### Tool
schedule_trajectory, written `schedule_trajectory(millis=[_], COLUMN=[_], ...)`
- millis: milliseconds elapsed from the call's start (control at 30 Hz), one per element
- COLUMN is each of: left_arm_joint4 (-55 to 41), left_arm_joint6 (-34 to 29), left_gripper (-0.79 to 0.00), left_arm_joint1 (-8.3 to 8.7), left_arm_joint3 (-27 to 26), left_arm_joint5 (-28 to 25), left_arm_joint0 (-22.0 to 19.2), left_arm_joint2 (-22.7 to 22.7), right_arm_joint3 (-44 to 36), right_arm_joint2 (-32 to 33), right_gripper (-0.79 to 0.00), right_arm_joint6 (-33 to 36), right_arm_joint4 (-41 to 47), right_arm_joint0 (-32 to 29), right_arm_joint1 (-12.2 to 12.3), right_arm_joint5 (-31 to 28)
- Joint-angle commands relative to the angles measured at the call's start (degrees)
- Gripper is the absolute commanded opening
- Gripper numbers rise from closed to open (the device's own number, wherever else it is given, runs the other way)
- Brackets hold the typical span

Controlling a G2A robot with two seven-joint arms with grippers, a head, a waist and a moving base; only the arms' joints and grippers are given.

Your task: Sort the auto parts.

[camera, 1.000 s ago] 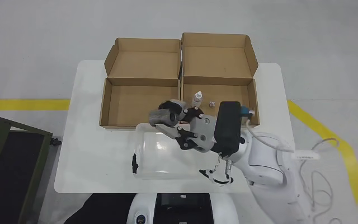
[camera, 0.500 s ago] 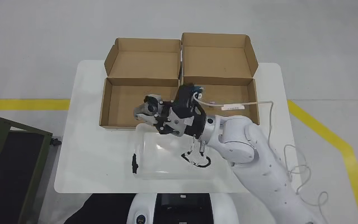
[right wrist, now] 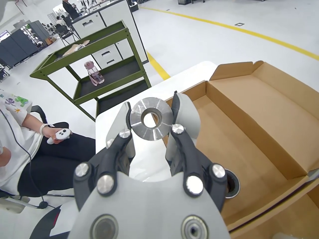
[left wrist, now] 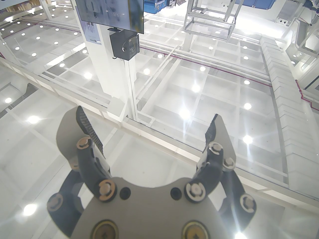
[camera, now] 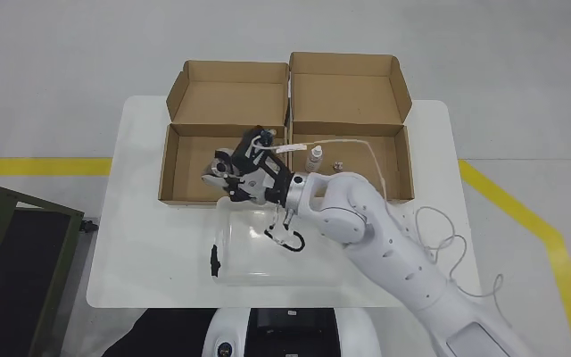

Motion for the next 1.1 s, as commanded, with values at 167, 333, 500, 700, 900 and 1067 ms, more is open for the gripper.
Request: schedule_trajectory(millis=[167, 333, 500, 700, 900, 1067], left_arm_joint4=[0.0, 0.0, 0.0, 0.0, 0.0, 0.0], left_arm_joint6=[0.0, 0.0, 0.0, 0.0, 0.0, 0.0], left_gripper=[0.0, 0.0, 0.0, 0.0, 0.0, 0.0], left_arm_joint1=[0.0, 0.0, 0.0, 0.0, 0.0, 0.0], left_arm_joint3=[0.0, 0.0, 0.0, 0.0, 0.0, 0.0], left_arm_joint5=[0.0, 0.0, 0.0, 0.0, 0.0, 0.0], left_arm_joint0=[0.0, 0.0, 0.0, 0.0, 0.0, 0.0], left_arm_joint2=[0.0, 0.0, 0.0, 0.0, 0.0, 0.0], right_arm_joint3=[6.82, 11.05, 15.1, 19.34, 22.48, 25.08], right_arm_joint2=[-3.75, -6.08, -8.0, -9.56, -11.19, -12.28], right_gripper=[-0.785, -0.785, -0.785, -0.785, -0.785, -0.785], right_arm_joint6=[-0.64, -0.42, 0.34, 1.81, 4.14, 5.62], right_arm_joint4=[-1.41, -3.37, -5.12, -6.17, -8.31, -9.12], right_arm_joint0=[4.17, 6.54, 8.41, 10.08, 11.59, 12.65], right_arm_joint1=[-1.97, -3.37, -4.76, -6.34, -7.76, -9.0], right_arm_joint5=[2.42, 5.05, 7.99, 10.94, 12.77, 13.39])
